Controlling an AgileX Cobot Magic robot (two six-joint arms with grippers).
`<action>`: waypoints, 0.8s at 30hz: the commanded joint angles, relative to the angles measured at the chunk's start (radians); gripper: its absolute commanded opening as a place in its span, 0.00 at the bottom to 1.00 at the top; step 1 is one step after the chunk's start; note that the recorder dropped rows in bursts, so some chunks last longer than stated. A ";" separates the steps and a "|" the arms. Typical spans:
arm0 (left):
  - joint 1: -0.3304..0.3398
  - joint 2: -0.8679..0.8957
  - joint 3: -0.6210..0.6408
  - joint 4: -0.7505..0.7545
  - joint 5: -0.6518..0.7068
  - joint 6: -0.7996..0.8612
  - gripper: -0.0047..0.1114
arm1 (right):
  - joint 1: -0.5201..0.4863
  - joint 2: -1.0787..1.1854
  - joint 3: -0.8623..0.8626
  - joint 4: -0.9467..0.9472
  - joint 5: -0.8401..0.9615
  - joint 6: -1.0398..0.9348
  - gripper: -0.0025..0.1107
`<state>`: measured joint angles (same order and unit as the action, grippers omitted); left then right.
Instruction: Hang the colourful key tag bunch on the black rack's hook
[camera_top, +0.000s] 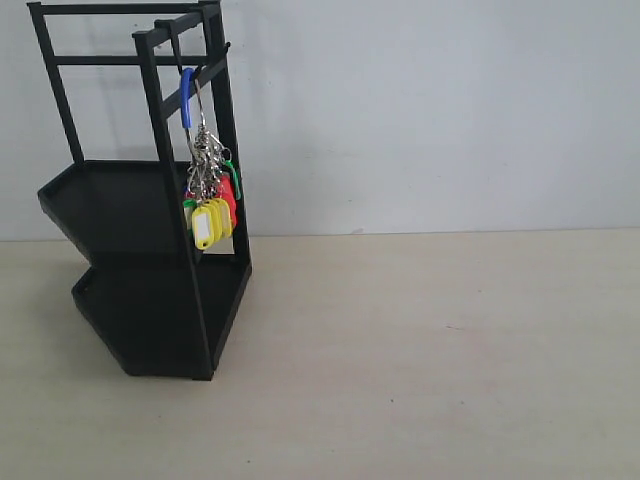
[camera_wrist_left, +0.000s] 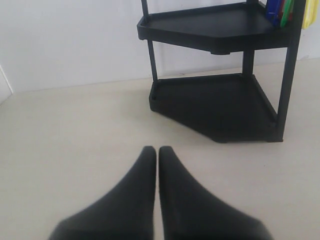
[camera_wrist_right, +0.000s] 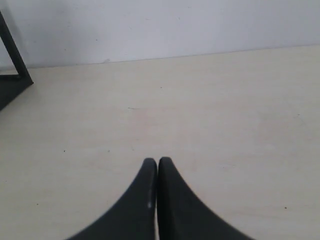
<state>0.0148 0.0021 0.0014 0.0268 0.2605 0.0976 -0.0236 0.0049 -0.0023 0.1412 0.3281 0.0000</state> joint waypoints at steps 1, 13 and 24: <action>-0.001 -0.002 -0.001 -0.003 -0.006 -0.001 0.08 | -0.006 -0.005 0.002 -0.005 0.004 -0.005 0.02; -0.001 -0.002 -0.001 -0.003 -0.006 -0.001 0.08 | -0.006 -0.005 0.002 0.003 0.004 -0.005 0.02; -0.001 -0.002 -0.001 -0.003 -0.006 -0.001 0.08 | -0.006 -0.005 0.002 0.003 0.004 -0.005 0.02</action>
<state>0.0148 0.0021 0.0014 0.0268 0.2605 0.0976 -0.0236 0.0052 0.0003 0.1436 0.3342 0.0000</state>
